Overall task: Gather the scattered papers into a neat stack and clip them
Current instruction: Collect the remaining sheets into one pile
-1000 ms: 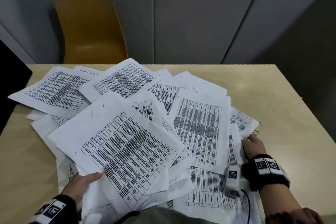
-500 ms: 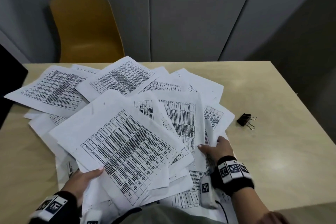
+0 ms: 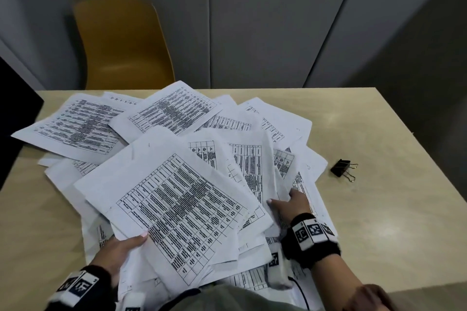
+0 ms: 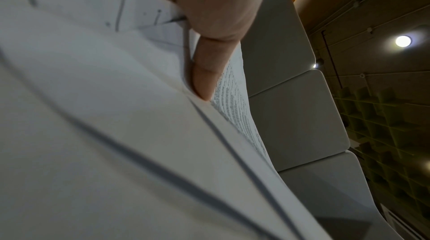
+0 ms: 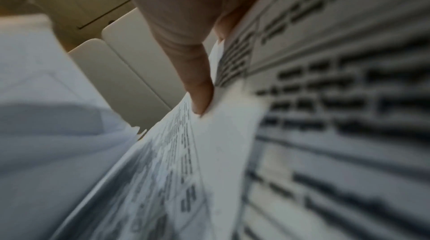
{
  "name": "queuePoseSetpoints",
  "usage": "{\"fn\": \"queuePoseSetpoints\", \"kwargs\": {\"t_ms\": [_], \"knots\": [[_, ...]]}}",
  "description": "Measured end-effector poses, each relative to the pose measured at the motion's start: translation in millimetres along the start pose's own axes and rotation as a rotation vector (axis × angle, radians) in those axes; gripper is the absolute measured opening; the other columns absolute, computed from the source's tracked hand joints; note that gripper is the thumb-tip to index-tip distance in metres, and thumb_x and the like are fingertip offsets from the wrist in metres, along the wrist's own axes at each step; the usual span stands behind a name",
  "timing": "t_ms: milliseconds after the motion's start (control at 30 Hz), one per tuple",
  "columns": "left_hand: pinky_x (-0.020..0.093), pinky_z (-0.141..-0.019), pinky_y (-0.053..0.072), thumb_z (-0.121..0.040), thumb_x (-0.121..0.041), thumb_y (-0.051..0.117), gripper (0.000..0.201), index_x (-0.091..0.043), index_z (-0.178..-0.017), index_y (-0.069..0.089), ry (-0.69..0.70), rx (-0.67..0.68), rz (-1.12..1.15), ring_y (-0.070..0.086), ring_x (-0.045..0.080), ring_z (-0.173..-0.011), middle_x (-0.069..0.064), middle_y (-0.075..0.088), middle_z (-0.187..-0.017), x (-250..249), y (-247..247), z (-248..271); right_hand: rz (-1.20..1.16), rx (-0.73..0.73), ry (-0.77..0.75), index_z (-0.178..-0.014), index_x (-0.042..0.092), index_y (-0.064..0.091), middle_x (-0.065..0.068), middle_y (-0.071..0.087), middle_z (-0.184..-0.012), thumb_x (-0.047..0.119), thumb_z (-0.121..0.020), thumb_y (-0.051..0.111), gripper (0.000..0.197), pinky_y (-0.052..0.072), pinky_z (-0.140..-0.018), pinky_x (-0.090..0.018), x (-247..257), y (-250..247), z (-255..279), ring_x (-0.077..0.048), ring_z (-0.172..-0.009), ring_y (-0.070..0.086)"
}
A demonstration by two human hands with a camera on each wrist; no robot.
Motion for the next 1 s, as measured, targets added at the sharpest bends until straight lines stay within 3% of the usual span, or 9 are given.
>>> {"fn": "queuePoseSetpoints", "kwargs": {"t_ms": [133,233,367,500,600,733,867,933,1000], "knots": [[0.049,-0.107,0.033,-0.082,0.006,0.057,0.02,-0.009,-0.094,0.061,0.037,0.014,-0.007,0.056,0.032,-0.104,0.01,0.064,-0.1,-3.6,3.0,0.8,-0.178,0.024,0.062,-0.097,-0.002,0.062,-0.015,0.063,-0.083,0.004,-0.079,0.067,0.02,0.047,-0.065,-0.026,-3.8,-13.6,-4.4,-0.021,-0.067,0.059],[0.049,-0.108,0.032,-0.081,0.002,0.06,0.016,-0.011,-0.09,0.063,0.05,0.01,-0.029,0.057,0.031,-0.106,0.009,0.066,-0.1,-4.7,1.8,0.5,-0.333,0.032,0.074,-0.103,-0.005,0.06,-0.013,0.064,-0.077,0.001,-0.082,0.064,0.022,0.05,-0.06,-0.027,-6.3,-26.1,-9.0,-0.022,-0.059,0.061],[0.041,-0.105,0.031,-0.082,0.007,0.057,0.037,0.002,-0.119,0.055,0.052,0.0,-0.014,0.053,0.028,-0.108,0.016,0.059,-0.119,-4.9,3.9,-0.4,-0.179,0.123,0.059,-0.094,0.002,0.062,-0.009,0.064,-0.077,0.001,-0.08,0.068,0.015,0.046,-0.056,-0.022,-8.2,-20.0,-12.0,-0.015,-0.057,0.058],[0.036,-0.1,0.028,-0.083,0.011,0.053,0.044,0.006,-0.126,0.048,0.049,-0.016,0.002,0.048,0.024,-0.106,0.014,0.054,-0.122,-6.8,9.0,3.7,-0.245,-0.002,0.067,-0.101,-0.003,0.062,-0.013,0.065,-0.075,0.002,-0.076,0.064,0.025,0.05,-0.066,-0.036,-14.9,-25.4,-20.0,-0.026,-0.065,0.06],[0.034,-0.101,0.025,-0.084,0.01,0.052,0.045,0.006,-0.129,0.046,0.037,-0.022,-0.015,0.045,0.022,-0.107,0.018,0.053,-0.129,-8.5,10.9,7.9,-0.237,-0.104,0.02,-0.101,0.004,0.061,-0.016,0.065,-0.085,0.001,-0.081,0.06,0.021,0.05,-0.069,-0.035,-13.0,-49.0,-23.1,-0.027,-0.075,0.061],[0.04,-0.108,0.022,-0.084,0.008,0.054,0.045,0.005,-0.128,0.047,0.002,-0.038,-0.056,0.047,0.031,-0.12,0.019,0.052,-0.131,-7.7,10.4,8.0,-0.108,-0.265,-0.065,-0.109,-0.002,0.062,-0.022,0.069,-0.096,0.005,-0.081,0.061,0.029,0.051,-0.084,-0.044,-3.2,-91.9,-21.5,-0.034,-0.089,0.066],[0.039,-0.106,0.027,-0.083,0.007,0.056,0.043,0.004,-0.125,0.049,-0.005,-0.019,-0.038,0.051,0.029,-0.111,0.013,0.057,-0.122,-4.9,7.6,3.0,-0.103,-0.388,-0.097,-0.092,0.001,0.064,-0.018,0.063,-0.082,0.009,-0.082,0.061,0.013,0.045,-0.073,-0.035,2.4,-118.2,-14.7,-0.034,-0.082,0.063],[0.047,-0.108,0.029,-0.081,0.003,0.061,0.038,0.002,-0.119,0.055,-0.014,-0.032,-0.054,0.054,0.033,-0.113,0.016,0.059,-0.123,-2.8,5.2,1.8,-0.19,-0.457,-0.087,-0.084,0.009,0.062,-0.016,0.06,-0.075,0.013,-0.08,0.062,0.006,0.049,-0.07,-0.041,-1.6,-125.3,-14.8,-0.036,-0.076,0.064],[0.044,-0.106,0.03,-0.08,-0.003,0.065,0.025,-0.003,-0.105,0.06,-0.002,-0.06,-0.062,0.053,0.03,-0.107,0.013,0.061,-0.114,-2.0,-1.5,-2.6,-0.259,-0.503,-0.049,-0.082,0.011,0.06,-0.015,0.06,-0.074,0.013,-0.08,0.061,0.003,0.051,-0.072,-0.044,-3.2,-129.5,-15.7,-0.031,-0.071,0.061]]}}
Point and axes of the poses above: each hand's wrist, its own z-axis away from the middle knuckle, its own y-axis out of the palm, x = y × z, the point moved 9 cm from there along -z, towards the middle knuckle
